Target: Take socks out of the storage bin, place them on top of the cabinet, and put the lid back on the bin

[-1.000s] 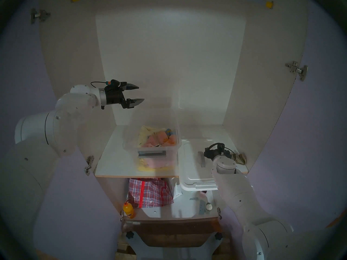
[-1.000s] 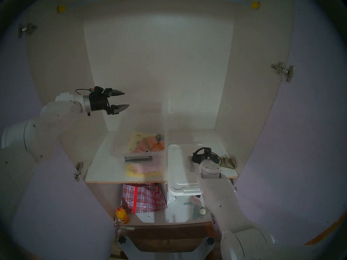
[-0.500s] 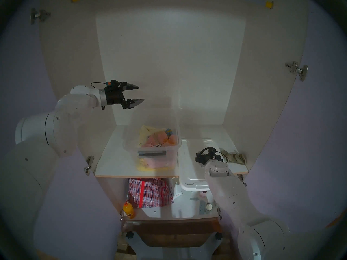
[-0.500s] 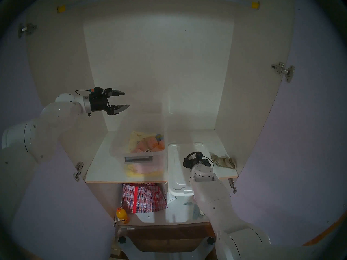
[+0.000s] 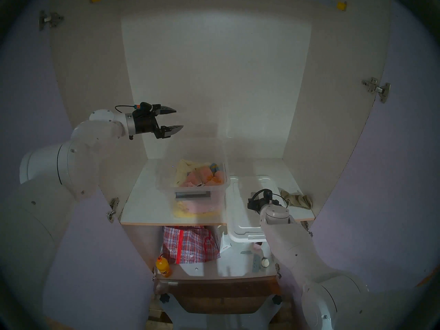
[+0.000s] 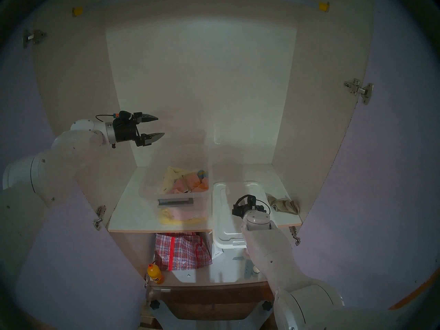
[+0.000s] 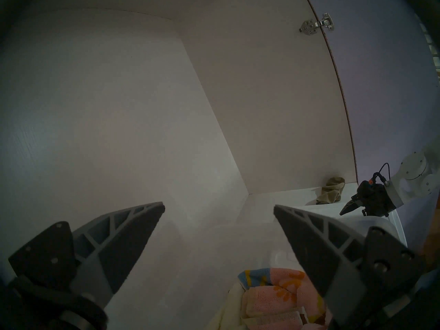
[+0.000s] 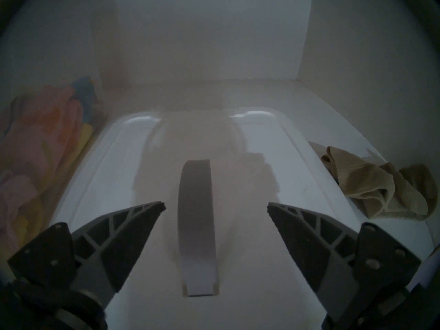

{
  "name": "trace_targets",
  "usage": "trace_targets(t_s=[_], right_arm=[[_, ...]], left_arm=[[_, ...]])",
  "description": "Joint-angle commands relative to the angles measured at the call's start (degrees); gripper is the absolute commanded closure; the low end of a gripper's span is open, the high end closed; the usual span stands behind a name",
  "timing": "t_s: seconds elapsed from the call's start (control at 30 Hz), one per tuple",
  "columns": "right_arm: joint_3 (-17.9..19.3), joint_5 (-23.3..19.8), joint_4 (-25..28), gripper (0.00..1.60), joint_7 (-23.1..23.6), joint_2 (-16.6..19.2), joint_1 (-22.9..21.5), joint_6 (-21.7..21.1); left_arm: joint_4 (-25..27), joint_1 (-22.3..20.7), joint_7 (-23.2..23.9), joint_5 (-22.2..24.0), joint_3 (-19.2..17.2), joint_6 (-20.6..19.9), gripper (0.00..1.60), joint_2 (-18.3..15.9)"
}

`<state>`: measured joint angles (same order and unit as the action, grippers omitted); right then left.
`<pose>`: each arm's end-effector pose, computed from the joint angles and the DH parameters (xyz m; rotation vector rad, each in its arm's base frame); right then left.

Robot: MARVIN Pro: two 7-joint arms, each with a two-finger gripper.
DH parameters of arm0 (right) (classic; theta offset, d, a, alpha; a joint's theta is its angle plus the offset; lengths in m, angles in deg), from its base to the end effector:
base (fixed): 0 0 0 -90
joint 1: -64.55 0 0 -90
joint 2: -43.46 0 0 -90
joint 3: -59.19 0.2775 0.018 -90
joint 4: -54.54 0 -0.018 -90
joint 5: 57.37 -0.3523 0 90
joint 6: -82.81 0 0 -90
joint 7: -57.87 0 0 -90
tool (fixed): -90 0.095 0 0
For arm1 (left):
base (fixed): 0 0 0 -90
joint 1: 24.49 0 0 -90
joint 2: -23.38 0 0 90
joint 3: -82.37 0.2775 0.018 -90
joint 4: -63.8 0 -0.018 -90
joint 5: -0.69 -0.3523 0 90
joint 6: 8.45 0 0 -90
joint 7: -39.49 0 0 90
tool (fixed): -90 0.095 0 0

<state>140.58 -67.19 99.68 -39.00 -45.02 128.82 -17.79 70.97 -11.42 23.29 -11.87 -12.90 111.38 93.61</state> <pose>0.5433 0.0215 -0.4247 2.7188 -0.0594 1.5579 0.6384 0.1382 -0.0986 1.5678 -1.3797 1.8617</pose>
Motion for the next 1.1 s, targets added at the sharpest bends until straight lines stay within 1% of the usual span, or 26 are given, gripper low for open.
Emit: trace_targets(t_s=[0.0,0.53,0.57,0.6,0.63,0.73,0.77,0.8,0.83,0.87,0.9,1.07], right_arm=[[0.1,-0.2,-0.8,0.00,0.5,-0.2,-2.1,0.1],[0.4,-0.4,-5.4,0.00,0.6,-0.4,-5.0,0.4],[0.4,-0.4,-5.6,0.07,0.6,-0.4,-5.2,0.4],[0.4,-0.4,-5.9,0.66,0.6,-0.4,-5.4,0.4],[0.4,-0.3,-6.0,0.86,0.6,-0.4,-5.5,0.5],[0.4,-0.3,-6.6,1.11,0.5,-0.4,-6.1,0.5],[0.5,-0.3,-6.8,1.15,0.4,-0.4,-6.3,0.5],[0.5,-0.4,-7.0,1.37,0.4,-0.4,-6.5,0.5],[0.5,-0.4,-7.2,1.47,0.4,-0.4,-6.7,0.5],[0.5,-0.3,-7.4,1.55,0.4,-0.3,-6.8,0.6],[0.6,-0.3,-7.7,1.59,0.4,-0.3,-7.0,0.6],[1.0,-0.3,-8.4,1.60,0.1,0.0,-8.0,0.7]], left_arm=[[1.1,-1.8,0.1,0.6,-0.6,0.4,0.00,0.1],[1.1,-1.4,0.0,0.6,-1.3,1.2,0.00,0.2],[1.1,-1.4,0.0,0.6,-1.4,1.3,0.00,0.2],[1.1,-1.4,0.0,0.6,-1.4,1.3,0.00,0.2],[1.1,-1.3,0.0,0.6,-1.4,1.3,0.00,0.2],[1.1,-1.3,0.0,0.6,-1.6,1.5,0.00,0.2],[1.1,-1.3,0.0,0.6,-1.6,1.5,0.00,0.2],[1.1,-1.3,0.0,0.6,-1.7,1.6,0.00,0.2],[1.1,-1.3,0.0,0.6,-1.7,1.6,0.00,0.2],[1.1,-1.2,0.0,0.6,-1.7,1.7,0.00,0.2],[1.1,-1.2,0.0,0.6,-1.8,1.7,0.00,0.2],[1.1,-1.2,0.0,0.6,-2.0,2.0,0.00,0.2]])
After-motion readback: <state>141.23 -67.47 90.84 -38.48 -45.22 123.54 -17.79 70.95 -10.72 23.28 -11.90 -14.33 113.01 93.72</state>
